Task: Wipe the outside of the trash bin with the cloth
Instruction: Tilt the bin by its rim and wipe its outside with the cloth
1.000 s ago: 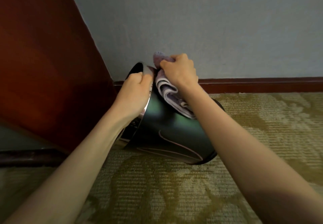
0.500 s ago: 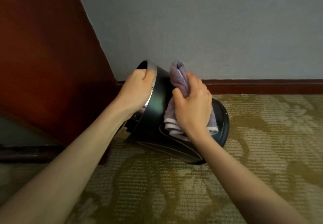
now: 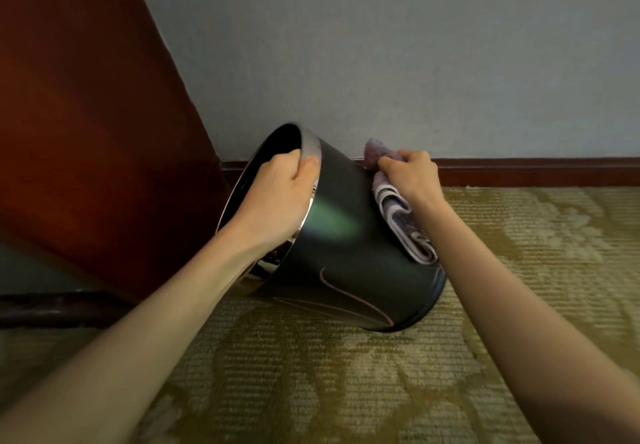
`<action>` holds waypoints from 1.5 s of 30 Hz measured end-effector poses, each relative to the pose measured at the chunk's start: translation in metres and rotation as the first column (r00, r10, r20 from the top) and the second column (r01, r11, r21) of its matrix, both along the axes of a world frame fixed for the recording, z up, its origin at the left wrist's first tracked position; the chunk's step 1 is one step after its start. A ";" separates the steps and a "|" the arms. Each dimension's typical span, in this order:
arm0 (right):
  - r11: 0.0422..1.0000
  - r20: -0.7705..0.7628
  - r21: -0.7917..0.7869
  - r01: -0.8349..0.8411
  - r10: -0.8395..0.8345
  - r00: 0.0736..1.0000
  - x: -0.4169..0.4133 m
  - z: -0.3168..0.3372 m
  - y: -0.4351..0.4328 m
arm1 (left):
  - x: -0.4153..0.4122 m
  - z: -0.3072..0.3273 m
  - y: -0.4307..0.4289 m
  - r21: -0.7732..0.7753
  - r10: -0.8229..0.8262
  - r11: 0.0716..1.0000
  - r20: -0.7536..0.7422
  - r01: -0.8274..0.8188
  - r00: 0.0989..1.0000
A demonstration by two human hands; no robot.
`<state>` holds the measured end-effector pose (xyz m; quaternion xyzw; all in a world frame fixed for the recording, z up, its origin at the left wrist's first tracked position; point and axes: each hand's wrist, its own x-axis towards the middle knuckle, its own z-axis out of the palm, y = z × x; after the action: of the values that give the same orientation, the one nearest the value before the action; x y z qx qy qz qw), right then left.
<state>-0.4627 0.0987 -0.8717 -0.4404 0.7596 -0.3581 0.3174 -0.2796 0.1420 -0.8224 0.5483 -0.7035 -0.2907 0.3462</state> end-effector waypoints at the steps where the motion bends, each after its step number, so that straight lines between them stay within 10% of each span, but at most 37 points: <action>1: 1.000 0.001 -0.001 -0.002 0.002 1.000 -0.001 -0.001 -0.001 | 0.000 0.000 -0.002 -0.002 0.002 1.000 0.005 -0.002 1.000; 19: 0.895 -0.214 -0.445 -0.030 -0.074 0.974 0.041 -0.029 0.077 | 0.039 -0.005 -0.024 0.168 0.053 0.985 -0.038 -0.046 0.998; 29: 0.990 -0.151 -0.135 0.047 -0.067 0.986 -0.009 -0.023 0.027 | 0.022 -0.007 -0.017 0.100 -0.044 0.994 -0.105 0.054 0.994; 45: 0.988 -0.013 -0.106 0.113 -0.115 0.993 -0.039 -0.037 0.029 | 0.024 0.007 0.025 0.082 -0.249 0.965 -0.032 0.251 0.968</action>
<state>-0.5014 0.1272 -0.9091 -0.4158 0.7667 -0.4109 0.2655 -0.2554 0.1674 -0.8155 0.4664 -0.7502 -0.3678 0.2906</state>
